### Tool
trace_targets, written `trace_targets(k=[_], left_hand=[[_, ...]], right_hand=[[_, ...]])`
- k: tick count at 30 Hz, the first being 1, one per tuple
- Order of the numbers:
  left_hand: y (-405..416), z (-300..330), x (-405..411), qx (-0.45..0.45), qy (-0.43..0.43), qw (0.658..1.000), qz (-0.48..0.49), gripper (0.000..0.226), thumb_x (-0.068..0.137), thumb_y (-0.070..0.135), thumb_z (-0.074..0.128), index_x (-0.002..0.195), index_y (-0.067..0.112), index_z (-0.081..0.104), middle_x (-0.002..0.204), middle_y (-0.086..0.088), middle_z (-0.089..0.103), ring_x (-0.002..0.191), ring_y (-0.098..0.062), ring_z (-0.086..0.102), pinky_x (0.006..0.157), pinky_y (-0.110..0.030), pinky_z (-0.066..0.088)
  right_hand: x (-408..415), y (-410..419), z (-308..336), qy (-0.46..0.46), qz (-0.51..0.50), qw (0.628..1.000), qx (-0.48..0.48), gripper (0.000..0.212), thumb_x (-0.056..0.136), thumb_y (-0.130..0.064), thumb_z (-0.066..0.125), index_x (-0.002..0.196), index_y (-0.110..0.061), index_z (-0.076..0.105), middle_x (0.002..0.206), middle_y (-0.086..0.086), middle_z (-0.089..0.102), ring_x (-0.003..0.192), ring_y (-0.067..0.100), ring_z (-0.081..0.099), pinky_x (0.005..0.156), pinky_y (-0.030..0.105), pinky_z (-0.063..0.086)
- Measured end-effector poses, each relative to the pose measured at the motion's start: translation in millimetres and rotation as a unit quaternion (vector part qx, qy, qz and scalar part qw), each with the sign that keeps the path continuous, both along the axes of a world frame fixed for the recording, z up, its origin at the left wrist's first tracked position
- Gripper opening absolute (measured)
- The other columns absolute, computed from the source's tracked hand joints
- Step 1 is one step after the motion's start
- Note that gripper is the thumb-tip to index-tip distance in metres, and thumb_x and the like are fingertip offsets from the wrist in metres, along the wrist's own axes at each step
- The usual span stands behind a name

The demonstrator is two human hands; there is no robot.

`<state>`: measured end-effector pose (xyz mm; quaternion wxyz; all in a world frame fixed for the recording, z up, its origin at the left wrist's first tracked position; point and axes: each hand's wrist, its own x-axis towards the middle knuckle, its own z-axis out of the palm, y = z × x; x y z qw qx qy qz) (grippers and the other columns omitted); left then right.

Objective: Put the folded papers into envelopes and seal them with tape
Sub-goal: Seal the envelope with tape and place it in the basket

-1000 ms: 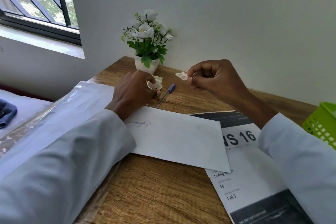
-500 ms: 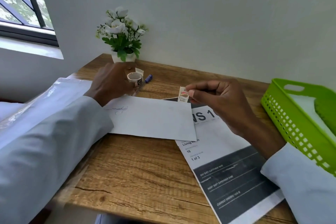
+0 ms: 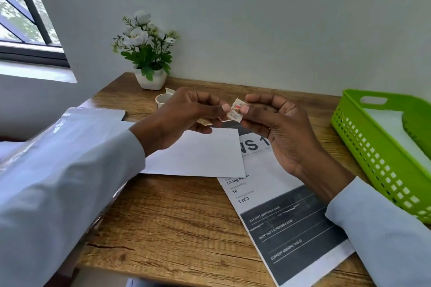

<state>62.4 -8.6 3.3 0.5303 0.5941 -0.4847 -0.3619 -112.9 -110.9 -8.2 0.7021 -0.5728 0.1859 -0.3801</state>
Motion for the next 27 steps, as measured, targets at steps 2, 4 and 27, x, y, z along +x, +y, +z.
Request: trace_targets(k=[2, 4, 27], left_hand=[[-2, 1, 2, -0.002, -0.001, 1.000, 0.010, 0.026, 0.081, 0.024, 0.070, 0.096, 0.003, 0.069, 0.084, -0.007, 0.070, 0.074, -0.012, 0.065, 0.057, -0.021, 0.051], [-2, 2, 2, -0.001, -0.023, 1.000, 0.014, 0.023, 0.084, 0.027, 0.068, 0.094, 0.005, 0.068, 0.088, -0.009, 0.071, 0.076, -0.014, 0.066, 0.057, -0.023, 0.052], [-14, 9, 3, 0.050, -0.263, 0.963, -0.024, 0.009, 0.087, 0.019, 0.070, 0.085, 0.010, 0.070, 0.073, 0.003, 0.072, 0.065, -0.007, 0.068, 0.052, -0.022, 0.054]], right_hand=[[-3, -1, -1, 0.025, 0.002, 1.000, 0.003, 0.027, 0.069, -0.007, 0.082, 0.095, -0.009, 0.073, 0.095, 0.015, 0.077, 0.085, 0.025, 0.075, 0.071, 0.029, 0.059], [-5, -2, -2, 0.047, 0.002, 0.999, 0.005, 0.027, 0.069, -0.009, 0.083, 0.095, -0.009, 0.073, 0.094, 0.015, 0.078, 0.084, 0.026, 0.075, 0.071, 0.030, 0.060], [-11, -6, 12, 0.125, -0.059, 0.967, -0.215, 0.026, 0.081, -0.017, 0.080, 0.106, -0.016, 0.073, 0.098, -0.001, 0.078, 0.092, 0.014, 0.074, 0.074, 0.026, 0.060]])
